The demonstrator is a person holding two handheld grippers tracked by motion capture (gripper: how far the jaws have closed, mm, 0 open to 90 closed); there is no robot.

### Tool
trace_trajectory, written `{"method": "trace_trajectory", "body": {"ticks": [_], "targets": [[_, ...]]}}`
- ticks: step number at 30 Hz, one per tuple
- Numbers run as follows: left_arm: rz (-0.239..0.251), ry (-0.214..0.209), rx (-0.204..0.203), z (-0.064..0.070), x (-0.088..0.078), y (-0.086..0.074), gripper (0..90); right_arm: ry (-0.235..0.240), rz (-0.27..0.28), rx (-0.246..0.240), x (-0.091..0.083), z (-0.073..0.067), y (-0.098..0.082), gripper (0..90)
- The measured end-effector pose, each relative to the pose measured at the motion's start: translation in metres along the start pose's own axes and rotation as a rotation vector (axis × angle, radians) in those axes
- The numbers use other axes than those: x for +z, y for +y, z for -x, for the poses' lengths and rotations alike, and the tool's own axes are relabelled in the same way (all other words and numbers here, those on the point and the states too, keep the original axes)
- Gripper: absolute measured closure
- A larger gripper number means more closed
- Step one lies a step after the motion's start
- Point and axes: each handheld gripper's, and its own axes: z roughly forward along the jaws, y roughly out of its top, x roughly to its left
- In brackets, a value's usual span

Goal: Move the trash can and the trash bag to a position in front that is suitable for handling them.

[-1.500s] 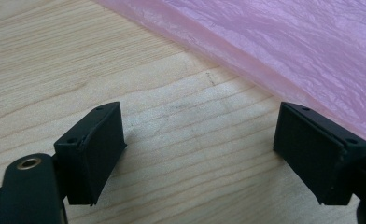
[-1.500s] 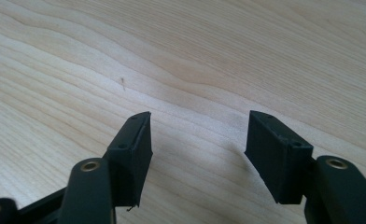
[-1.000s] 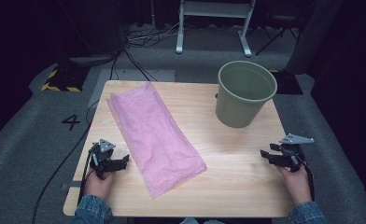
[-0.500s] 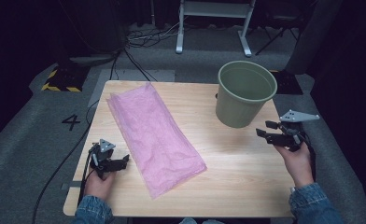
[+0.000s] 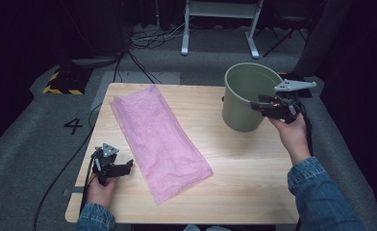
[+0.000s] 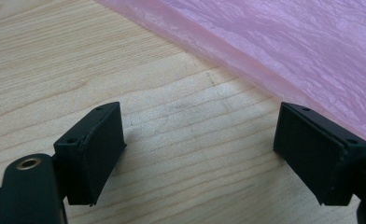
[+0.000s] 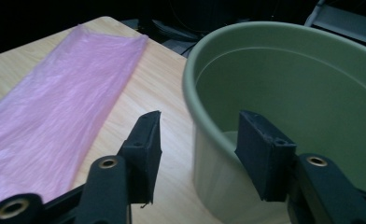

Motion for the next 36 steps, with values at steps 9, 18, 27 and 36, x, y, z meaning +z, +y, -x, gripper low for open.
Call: {"method": "trace_trajectory", "body": {"ticks": [9,18,27,36], "targets": [[0.001,-0.003,0.003,0.000,0.000,-0.001,16.1,0.057,-0.058,0.007,0.031,0.009,0.003,65.0],[-0.003,-0.005,0.006,0.000,-0.002,-0.001,16.0,0.130,-0.053,-0.012,0.022,-0.003,-0.004,65.9],[0.001,-0.007,0.007,0.000,-0.002,-0.002,16.0,0.198,-0.036,-0.061,-0.008,-0.035,-0.023,64.3],[0.001,-0.008,0.008,0.000,-0.002,-0.002,16.0,0.270,-0.038,-0.105,-0.033,-0.069,-0.037,64.0]]}}
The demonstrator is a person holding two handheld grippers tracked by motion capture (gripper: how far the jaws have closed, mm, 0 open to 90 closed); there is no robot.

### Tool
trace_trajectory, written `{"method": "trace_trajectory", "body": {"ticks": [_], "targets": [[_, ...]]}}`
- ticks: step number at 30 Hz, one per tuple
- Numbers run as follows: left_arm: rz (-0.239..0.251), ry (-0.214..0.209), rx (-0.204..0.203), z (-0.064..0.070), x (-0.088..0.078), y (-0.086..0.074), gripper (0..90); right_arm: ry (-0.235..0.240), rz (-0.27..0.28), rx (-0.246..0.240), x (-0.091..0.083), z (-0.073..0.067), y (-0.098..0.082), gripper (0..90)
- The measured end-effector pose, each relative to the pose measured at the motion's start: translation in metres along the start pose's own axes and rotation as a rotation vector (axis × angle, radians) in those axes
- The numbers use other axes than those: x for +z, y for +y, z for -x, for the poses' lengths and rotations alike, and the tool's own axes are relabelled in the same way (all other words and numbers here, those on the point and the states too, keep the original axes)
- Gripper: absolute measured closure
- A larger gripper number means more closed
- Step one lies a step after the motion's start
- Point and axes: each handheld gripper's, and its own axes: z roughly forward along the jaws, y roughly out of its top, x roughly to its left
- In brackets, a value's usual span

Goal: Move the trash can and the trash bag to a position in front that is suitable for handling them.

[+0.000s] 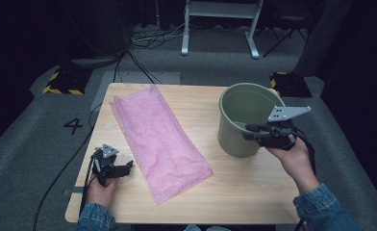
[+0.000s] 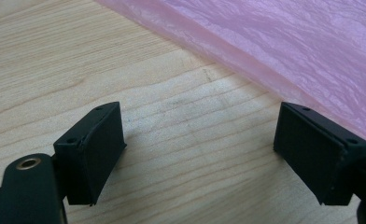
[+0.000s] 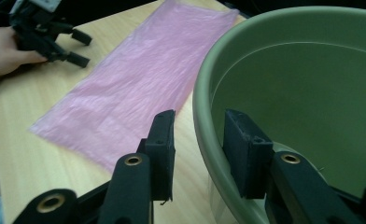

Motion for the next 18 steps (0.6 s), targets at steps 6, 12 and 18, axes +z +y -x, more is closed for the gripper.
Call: {"method": "trace_trajectory", "body": {"ticks": [6,12,18], "targets": [[0.000,-0.001,0.000,0.000,0.000,0.000,16.0,0.063,0.004,-0.008,-0.008,-0.024,-0.007,63.9],[0.001,0.000,0.003,0.000,0.000,0.000,16.0,0.131,0.008,-0.038,-0.017,-0.054,-0.014,63.3],[0.001,-0.001,0.003,0.000,0.000,0.000,16.0,0.173,0.006,-0.070,-0.024,-0.084,-0.020,60.3]]}}
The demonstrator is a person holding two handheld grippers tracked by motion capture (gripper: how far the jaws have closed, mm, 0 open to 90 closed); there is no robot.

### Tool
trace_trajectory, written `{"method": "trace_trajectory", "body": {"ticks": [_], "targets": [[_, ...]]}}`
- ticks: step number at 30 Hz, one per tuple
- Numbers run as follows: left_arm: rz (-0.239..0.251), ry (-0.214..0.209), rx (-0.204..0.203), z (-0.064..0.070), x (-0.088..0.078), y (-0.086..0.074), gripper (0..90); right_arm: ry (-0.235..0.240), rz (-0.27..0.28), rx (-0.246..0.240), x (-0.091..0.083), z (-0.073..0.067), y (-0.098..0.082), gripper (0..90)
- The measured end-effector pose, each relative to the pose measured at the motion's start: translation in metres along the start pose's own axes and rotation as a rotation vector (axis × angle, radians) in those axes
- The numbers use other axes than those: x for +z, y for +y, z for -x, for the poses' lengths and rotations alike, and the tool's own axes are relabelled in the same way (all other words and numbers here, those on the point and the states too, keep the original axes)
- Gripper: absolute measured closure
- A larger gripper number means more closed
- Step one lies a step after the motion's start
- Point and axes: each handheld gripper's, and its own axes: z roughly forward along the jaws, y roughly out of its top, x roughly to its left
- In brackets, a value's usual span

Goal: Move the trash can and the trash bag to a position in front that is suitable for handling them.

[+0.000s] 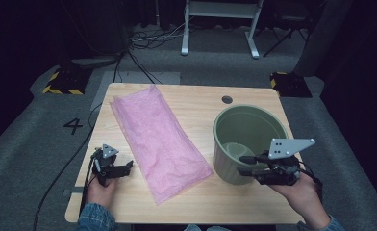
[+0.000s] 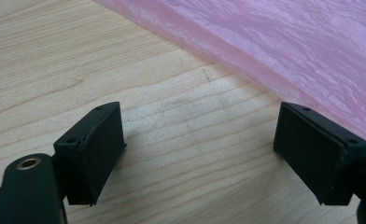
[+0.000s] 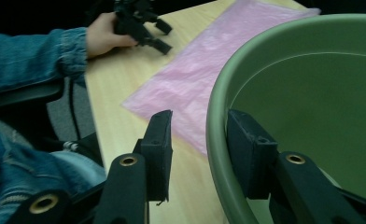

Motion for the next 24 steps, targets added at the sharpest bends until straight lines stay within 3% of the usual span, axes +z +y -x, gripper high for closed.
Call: {"method": "trace_trajectory", "body": {"ticks": [2,11,24], "targets": [[0.000,0.000,0.000,0.000,0.000,0.000,16.0,0.027,-0.009,-0.020,-0.001,-0.014,-0.001,60.0],[-0.001,-0.002,-0.002,0.000,0.000,0.000,16.0,0.069,-0.015,-0.075,0.005,-0.045,0.002,57.9],[0.000,0.000,-0.001,0.000,0.000,0.000,16.1,0.124,0.009,-0.126,0.013,-0.058,0.007,56.0]]}}
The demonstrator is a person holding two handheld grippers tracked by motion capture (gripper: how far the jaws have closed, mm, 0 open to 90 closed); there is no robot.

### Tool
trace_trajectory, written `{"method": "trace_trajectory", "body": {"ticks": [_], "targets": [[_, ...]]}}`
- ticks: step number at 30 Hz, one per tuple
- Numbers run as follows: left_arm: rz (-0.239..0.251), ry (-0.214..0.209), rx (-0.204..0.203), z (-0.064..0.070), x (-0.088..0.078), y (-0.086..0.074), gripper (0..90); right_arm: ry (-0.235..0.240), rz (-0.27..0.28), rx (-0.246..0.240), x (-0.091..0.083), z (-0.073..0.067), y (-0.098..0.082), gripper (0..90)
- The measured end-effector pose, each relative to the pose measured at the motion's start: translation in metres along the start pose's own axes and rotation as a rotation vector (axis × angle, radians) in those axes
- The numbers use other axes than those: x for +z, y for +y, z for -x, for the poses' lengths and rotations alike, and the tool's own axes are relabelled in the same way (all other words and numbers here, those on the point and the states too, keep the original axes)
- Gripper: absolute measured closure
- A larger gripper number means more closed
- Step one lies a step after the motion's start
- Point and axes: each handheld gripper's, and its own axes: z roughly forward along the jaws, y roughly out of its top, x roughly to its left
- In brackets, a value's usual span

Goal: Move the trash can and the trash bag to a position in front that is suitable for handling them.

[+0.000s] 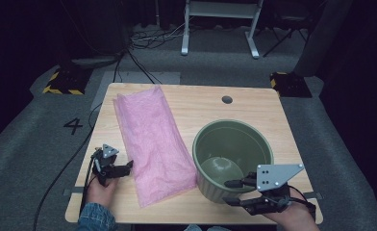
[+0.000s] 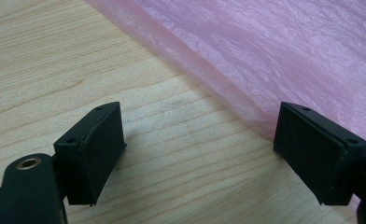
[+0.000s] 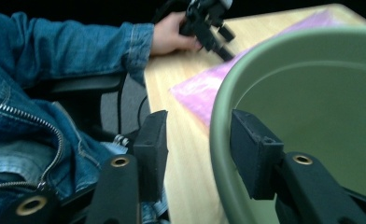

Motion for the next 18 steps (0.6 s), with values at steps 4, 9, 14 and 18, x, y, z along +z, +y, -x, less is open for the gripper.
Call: {"method": "trace_trajectory", "body": {"ticks": [4,9,14,18], "targets": [[0.000,0.000,0.000,0.000,0.000,0.000,16.1,-0.075,0.066,-0.020,-0.019,0.005,0.001,50.1],[0.000,0.001,0.001,0.000,0.000,0.000,16.1,-0.153,0.133,0.035,-0.048,0.027,0.001,49.4],[-0.001,-0.006,0.002,-0.001,0.000,0.000,16.0,-0.253,0.153,0.109,-0.071,0.057,-0.009,48.3],[-0.001,-0.010,0.006,-0.001,0.000,0.000,15.9,-0.332,0.156,0.173,-0.086,0.078,-0.025,47.8]]}}
